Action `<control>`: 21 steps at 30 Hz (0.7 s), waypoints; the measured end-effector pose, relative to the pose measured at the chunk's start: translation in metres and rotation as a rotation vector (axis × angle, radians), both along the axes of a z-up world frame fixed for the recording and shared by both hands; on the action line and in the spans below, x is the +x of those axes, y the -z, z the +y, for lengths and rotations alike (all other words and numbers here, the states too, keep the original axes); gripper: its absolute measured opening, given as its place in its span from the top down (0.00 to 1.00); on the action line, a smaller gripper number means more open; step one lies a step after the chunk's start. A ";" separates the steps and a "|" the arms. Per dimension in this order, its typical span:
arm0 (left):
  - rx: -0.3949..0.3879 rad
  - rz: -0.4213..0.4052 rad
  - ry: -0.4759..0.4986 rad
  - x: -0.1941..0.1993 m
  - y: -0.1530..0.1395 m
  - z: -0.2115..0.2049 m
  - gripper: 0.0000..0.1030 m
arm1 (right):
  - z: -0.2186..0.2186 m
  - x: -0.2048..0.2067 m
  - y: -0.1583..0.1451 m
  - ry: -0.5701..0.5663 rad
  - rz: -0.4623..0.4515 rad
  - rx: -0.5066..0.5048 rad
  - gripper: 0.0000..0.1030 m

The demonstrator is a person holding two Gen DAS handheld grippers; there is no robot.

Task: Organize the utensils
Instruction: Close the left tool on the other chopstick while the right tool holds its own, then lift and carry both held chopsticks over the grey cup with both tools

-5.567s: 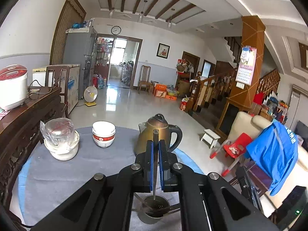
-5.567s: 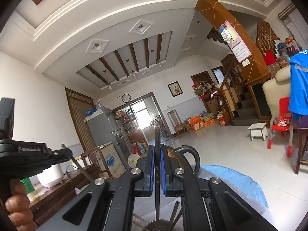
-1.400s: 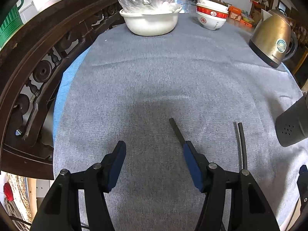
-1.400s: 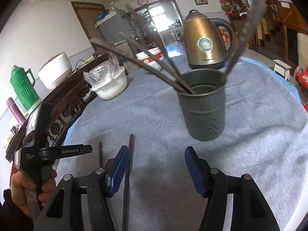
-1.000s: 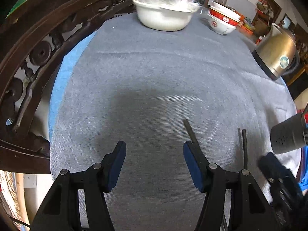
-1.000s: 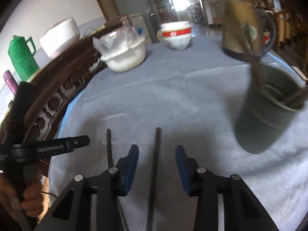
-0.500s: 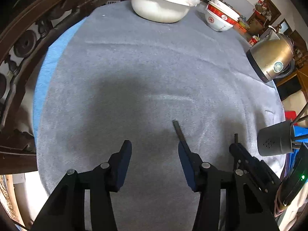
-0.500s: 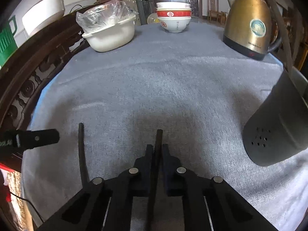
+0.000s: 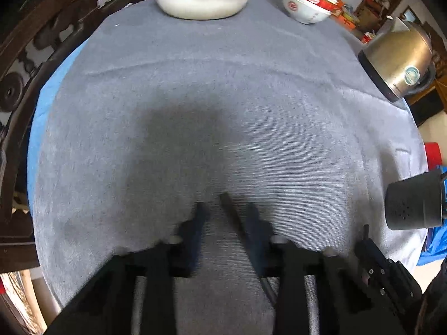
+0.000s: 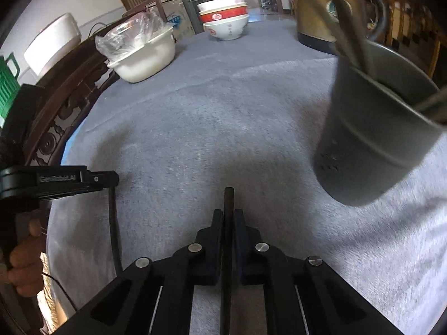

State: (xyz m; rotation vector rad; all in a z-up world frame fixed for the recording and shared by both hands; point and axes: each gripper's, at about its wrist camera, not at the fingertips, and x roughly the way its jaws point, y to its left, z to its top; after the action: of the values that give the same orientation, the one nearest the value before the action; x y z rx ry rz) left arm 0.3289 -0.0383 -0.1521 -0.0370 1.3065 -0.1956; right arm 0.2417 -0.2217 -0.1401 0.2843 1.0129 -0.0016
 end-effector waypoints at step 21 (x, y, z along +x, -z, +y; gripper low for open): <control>-0.009 -0.011 0.256 -0.033 -0.002 -0.037 0.76 | -0.024 -0.018 -0.001 0.046 0.053 -0.034 0.90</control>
State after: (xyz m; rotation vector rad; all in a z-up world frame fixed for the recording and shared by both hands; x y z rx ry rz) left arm 0.2961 -0.0755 -0.1497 0.1241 1.2978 -0.4195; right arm 0.2234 -0.2456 -0.1386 0.2779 1.0574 -0.0680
